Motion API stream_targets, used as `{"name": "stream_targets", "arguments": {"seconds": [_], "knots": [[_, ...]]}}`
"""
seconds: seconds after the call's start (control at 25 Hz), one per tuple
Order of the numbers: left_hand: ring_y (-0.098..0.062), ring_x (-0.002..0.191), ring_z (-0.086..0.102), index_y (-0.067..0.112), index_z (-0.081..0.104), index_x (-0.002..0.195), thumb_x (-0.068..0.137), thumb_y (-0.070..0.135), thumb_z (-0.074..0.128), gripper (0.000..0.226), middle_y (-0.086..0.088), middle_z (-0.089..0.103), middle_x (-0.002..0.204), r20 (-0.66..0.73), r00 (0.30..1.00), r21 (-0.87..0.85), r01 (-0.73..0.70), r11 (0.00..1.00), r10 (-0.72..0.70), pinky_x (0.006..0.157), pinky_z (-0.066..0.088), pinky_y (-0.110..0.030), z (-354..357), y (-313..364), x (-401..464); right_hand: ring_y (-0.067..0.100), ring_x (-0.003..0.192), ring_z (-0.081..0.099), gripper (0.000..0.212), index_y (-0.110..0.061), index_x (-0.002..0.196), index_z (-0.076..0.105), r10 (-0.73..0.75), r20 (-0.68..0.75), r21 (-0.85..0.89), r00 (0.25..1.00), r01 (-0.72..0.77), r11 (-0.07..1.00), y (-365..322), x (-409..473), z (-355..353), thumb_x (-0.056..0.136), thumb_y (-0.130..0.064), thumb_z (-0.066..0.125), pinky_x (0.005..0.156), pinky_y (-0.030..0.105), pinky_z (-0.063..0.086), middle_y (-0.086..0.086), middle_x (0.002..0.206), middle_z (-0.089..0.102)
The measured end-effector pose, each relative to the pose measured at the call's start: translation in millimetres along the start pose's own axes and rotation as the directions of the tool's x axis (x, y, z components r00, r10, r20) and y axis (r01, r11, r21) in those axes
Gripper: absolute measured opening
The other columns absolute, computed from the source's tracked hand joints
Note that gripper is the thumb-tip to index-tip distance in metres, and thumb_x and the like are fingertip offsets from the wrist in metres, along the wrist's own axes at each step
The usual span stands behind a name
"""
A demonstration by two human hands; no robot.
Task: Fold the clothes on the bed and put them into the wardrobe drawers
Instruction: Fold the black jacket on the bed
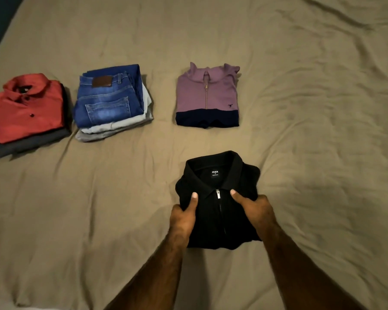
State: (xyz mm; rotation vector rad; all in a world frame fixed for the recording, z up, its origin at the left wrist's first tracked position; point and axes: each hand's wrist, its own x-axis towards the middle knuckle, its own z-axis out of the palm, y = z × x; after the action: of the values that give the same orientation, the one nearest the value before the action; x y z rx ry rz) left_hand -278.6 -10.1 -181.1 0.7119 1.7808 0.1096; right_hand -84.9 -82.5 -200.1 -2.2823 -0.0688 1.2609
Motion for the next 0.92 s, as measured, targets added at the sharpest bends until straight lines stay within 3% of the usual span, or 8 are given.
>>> {"name": "stream_targets", "arguments": {"seconds": [0.12,0.24,0.36,0.48,0.56,0.68,0.76,0.92], "knots": [[-0.025,0.109,0.064,0.020,0.064,0.131,0.095,0.073,0.055,0.065,-0.002,0.069,0.126,0.120,0.993,-0.022,0.003,1.000,-0.001,0.097,0.054,-0.042,-5.9,4.0,1.0,0.032,0.095,0.073,0.039,-0.018,0.088,0.074,-0.033,0.110,0.098,0.993,0.022,0.995,0.2,-1.5,-1.4,0.071,-0.048,0.092,0.097,0.049,0.059,0.007,0.098,0.077],[-0.022,0.109,0.069,0.030,0.068,0.124,0.098,0.071,0.052,0.051,0.002,0.074,0.120,0.150,0.977,-0.104,-0.139,0.985,0.153,0.101,0.057,-0.046,-14.7,13.1,0.3,0.027,0.095,0.077,0.052,-0.019,0.101,0.082,-0.169,0.180,0.210,0.969,0.130,0.969,0.5,-8.1,0.3,0.065,-0.055,0.088,0.095,0.050,0.061,0.001,0.096,0.082],[-0.018,0.114,0.070,0.035,0.068,0.131,0.089,0.083,0.050,0.066,0.008,0.076,0.121,0.191,0.940,-0.077,-0.274,0.959,0.284,0.105,0.056,-0.048,-24.5,29.9,-3.1,0.023,0.102,0.077,0.056,-0.027,0.114,0.079,-0.281,0.218,0.247,0.935,0.226,0.942,-16.8,-16.9,-5.3,0.072,-0.065,0.080,0.097,0.050,0.060,-0.003,0.105,0.081],[-0.017,0.114,0.070,0.032,0.066,0.135,0.086,0.083,0.057,0.072,0.007,0.075,0.123,0.230,0.902,-0.086,-0.356,0.931,0.366,0.106,0.055,-0.046,-39.9,73.6,-8.6,0.024,0.101,0.076,0.049,-0.028,0.109,0.079,-0.314,0.144,0.301,0.938,0.260,0.917,-65.0,-29.8,-8.2,0.076,-0.063,0.076,0.099,0.051,0.059,-0.003,0.103,0.081],[-0.016,0.114,0.071,0.031,0.065,0.137,0.077,0.083,0.065,0.080,0.006,0.075,0.123,0.229,0.872,-0.117,-0.418,0.901,0.434,0.108,0.055,-0.046,-54.0,119.7,-10.0,0.027,0.101,0.076,0.029,-0.024,0.107,0.079,-0.344,0.097,0.372,0.934,0.287,0.883,-112.1,-39.7,-8.3,0.088,-0.046,0.077,0.100,0.052,0.058,0.001,0.103,0.081],[-0.014,0.114,0.071,0.026,0.064,0.138,0.092,0.060,0.068,0.058,0.005,0.075,0.123,0.249,0.778,-0.160,-0.554,0.817,0.577,0.108,0.054,-0.043,-66.1,197.9,-14.8,0.029,0.101,0.077,0.019,-0.015,0.111,0.078,-0.458,0.004,0.412,0.889,0.415,0.811,-182.5,-43.8,-12.3,0.097,-0.026,0.073,0.099,0.053,0.059,0.007,0.104,0.081],[-0.015,0.114,0.069,0.025,0.061,0.142,0.102,0.051,0.062,0.047,0.004,0.072,0.127,0.242,0.733,-0.165,-0.614,0.772,0.635,0.108,0.054,-0.042,-77.0,249.5,-11.2,0.024,0.101,0.077,0.020,-0.018,0.113,0.077,-0.520,-0.050,0.412,0.853,0.492,0.767,-233.4,-45.8,-12.6,0.097,-0.029,0.074,0.098,0.049,0.060,0.003,0.106,0.081],[-0.021,0.119,0.065,0.031,0.057,0.143,0.099,0.066,0.056,0.056,0.005,0.068,0.131,0.181,0.712,-0.081,-0.676,0.732,0.678,0.107,0.053,-0.046,-73.6,335.8,18.1,0.019,0.106,0.073,0.041,-0.027,0.120,0.071,-0.575,-0.136,0.283,0.807,0.587,0.758,-314.6,-13.6,-18.5,0.090,-0.054,0.070,0.098,0.045,0.059,-0.006,0.112,0.077]]}}
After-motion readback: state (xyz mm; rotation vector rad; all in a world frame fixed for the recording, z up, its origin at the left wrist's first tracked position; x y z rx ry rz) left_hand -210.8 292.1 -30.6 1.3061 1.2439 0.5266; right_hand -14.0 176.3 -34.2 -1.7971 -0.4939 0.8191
